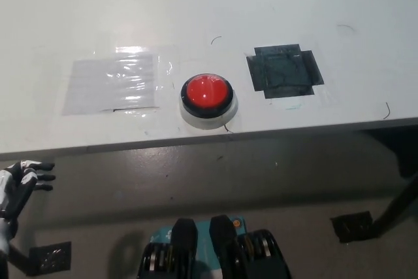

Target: The robot uses its right hand to make a fist and press the red button kept in the middle of the desk

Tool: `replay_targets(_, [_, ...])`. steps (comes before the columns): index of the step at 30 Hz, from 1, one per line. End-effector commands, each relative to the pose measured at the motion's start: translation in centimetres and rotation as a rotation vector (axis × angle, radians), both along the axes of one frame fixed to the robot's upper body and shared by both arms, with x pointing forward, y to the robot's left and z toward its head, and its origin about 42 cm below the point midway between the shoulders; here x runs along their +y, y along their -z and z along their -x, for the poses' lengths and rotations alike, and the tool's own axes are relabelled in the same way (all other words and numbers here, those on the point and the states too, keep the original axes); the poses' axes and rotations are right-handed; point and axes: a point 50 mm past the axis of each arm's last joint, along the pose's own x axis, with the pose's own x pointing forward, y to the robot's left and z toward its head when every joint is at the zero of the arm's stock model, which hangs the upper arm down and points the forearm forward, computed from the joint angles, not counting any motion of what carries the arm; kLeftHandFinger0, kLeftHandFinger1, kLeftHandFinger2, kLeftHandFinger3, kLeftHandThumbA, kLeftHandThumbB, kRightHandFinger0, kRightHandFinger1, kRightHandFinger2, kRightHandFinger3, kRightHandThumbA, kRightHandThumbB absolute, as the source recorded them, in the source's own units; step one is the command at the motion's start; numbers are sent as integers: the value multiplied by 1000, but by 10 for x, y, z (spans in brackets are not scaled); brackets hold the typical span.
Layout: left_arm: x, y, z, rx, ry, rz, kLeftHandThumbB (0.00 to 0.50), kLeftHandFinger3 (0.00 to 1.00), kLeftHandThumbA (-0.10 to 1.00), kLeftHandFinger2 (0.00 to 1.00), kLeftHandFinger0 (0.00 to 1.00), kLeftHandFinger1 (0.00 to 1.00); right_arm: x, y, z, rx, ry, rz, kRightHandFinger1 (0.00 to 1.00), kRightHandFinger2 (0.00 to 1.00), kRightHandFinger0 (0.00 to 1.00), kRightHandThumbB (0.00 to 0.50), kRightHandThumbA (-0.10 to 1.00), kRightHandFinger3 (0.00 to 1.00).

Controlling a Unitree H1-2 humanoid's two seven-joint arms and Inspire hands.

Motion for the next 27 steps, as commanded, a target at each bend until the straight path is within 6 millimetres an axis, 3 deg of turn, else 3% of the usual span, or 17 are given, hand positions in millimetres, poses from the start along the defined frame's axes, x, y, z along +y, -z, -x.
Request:
replay_targets(1, [6,-17,-6,-65,15,-22,19,576,565,604,542,539,24,-67,-24,-131,-96,24,782,715,682,137,645,727])
replay_targets(2, [6,-17,-6,-66,14,-22,17,567,562,595,532,530,24,-68,-24,-129,-100,26,766,701,690,139,676,770])
replay_targets(3, [5,-16,-6,-71,7,-10,29,547,551,580,507,512,41,-83,-35,-151,-136,43,795,712,748,150,696,815])
replay_targets(5, [6,-16,-7,-73,14,-2,17,531,533,574,515,519,61,-96,-46,-169,-172,55,702,640,696,151,705,762])
replay_targets(8, [6,-17,-7,-67,12,-14,11,546,539,574,512,516,92,-112,-61,-183,-218,67,443,391,465,178,703,484])
replay_targets(11, [6,-17,-7,-61,12,-15,22,535,552,551,479,489,118,-122,-74,-196,-251,81,165,166,223,160,694,214])
replay_targets(14, [5,-13,-4,-54,16,-10,15,531,549,547,476,486,157,-127,-91,-209,-289,52,8,8,43,213,671,44])
replay_targets(16, [5,-13,-4,-52,14,-9,15,533,550,546,474,484,164,-129,-93,-210,-300,37,0,0,17,211,661,26])
replay_targets(17, [5,-12,-5,-64,15,-13,9,553,548,577,504,515,183,-137,-95,-218,-304,54,0,0,1,232,680,1])
replay_targets(18, [5,-12,-5,-64,15,-13,8,557,547,580,505,517,183,-137,-96,-218,-303,54,0,15,0,232,681,8])
replay_targets(19, [5,-12,-5,-69,16,-2,10,549,539,574,501,515,200,-145,-96,-224,-312,82,0,14,0,220,713,5])
replay_targets(21, [5,-12,-5,-64,13,-3,22,549,542,582,511,521,215,-152,-96,-228,-330,83,1,67,0,200,705,40])
replay_targets(24, [4,-13,-5,-47,-2,-17,35,548,563,584,507,518,238,-161,-97,-228,-368,89,0,192,0,164,713,164])
replay_targets(27, [4,-13,-5,-55,8,-5,22,559,556,577,488,504,268,-163,-98,-239,-447,76,0,250,0,118,686,290])
